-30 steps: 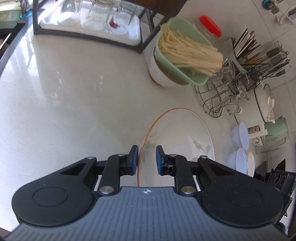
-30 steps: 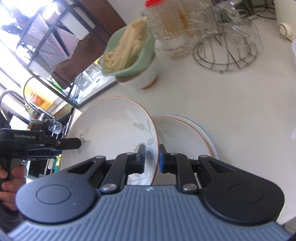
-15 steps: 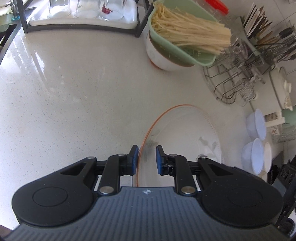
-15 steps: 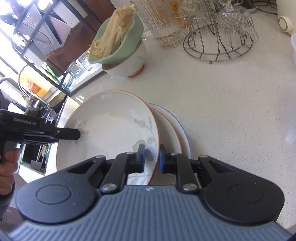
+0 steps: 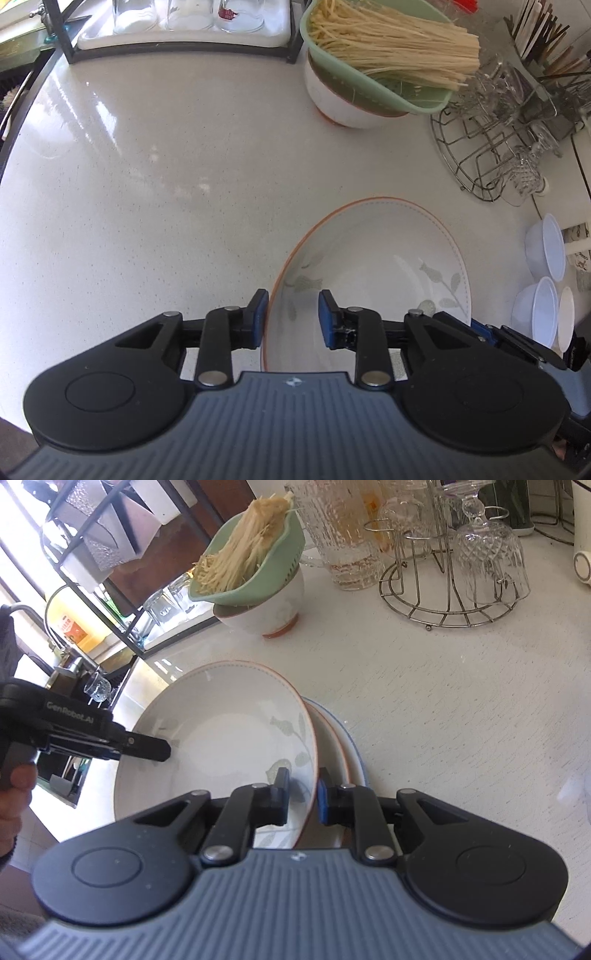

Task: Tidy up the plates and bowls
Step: 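Lower the small leaf-pattern plate onto the plate stack with both grippers, then open both grippers and lift them away from the plate stack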

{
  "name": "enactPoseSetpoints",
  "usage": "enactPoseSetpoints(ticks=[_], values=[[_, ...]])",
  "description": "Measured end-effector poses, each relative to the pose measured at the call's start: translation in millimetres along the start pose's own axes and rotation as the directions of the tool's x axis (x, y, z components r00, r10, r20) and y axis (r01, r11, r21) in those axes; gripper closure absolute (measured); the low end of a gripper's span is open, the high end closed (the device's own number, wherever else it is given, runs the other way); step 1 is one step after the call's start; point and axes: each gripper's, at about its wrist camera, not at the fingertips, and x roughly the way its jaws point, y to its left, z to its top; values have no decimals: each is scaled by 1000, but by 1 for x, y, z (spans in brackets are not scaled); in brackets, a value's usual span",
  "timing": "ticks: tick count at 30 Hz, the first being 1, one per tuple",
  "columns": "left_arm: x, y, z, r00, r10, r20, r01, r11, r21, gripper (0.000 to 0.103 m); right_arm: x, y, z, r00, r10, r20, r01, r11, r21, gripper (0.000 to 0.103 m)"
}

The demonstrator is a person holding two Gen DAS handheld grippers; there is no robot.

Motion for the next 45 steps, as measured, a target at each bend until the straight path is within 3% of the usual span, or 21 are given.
enactPoseSetpoints(ticks=[12,17,23,27,35,45], values=[[-13,-10,-22,997,24,70,-23,999,-23,69,-15,-6,-1,1000,20,9,-20,999,-32,84],[-15,-9,-30,994,15,108,-6,996,-84,69,-20,-3,2,1000,10,11,-10,998,-65,84],[-20,-18,-43,987,7,162,6,997,-77,69,-27,-4,-1,1000,9,16,-7,996,-86,84],[-27,-21,-50,980,4,200,13,997,-81,69,-35,-6,-2,998,-33,55,38,996,-86,84],[-51,-38,-61,965,-3,262,15,999,-41,69,-61,-2,-1,991,-19,130,28,997,-68,84],[-107,-89,-79,930,-43,364,17,997,74,69,-131,13,-1,962,-80,262,113,987,-113,84]])
